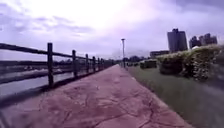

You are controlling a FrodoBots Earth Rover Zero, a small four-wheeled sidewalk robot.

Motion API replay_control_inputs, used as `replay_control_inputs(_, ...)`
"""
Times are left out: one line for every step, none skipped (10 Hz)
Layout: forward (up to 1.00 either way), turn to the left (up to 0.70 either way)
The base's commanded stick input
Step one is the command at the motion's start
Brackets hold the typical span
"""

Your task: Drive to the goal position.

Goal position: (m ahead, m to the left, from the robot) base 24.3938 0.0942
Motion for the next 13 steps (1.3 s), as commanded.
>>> replay_control_inputs(1.0, 0.0)
replay_control_inputs(1.0, 0.0)
replay_control_inputs(1.0, 0.0)
replay_control_inputs(1.0, 0.0)
replay_control_inputs(1.0, 0.0)
replay_control_inputs(1.0, 0.0)
replay_control_inputs(1.0, 0.0)
replay_control_inputs(1.0, 0.0)
replay_control_inputs(1.0, 0.0)
replay_control_inputs(1.0, 0.0)
replay_control_inputs(1.0, 0.0)
replay_control_inputs(1.0, 0.0)
replay_control_inputs(1.0, 0.0)
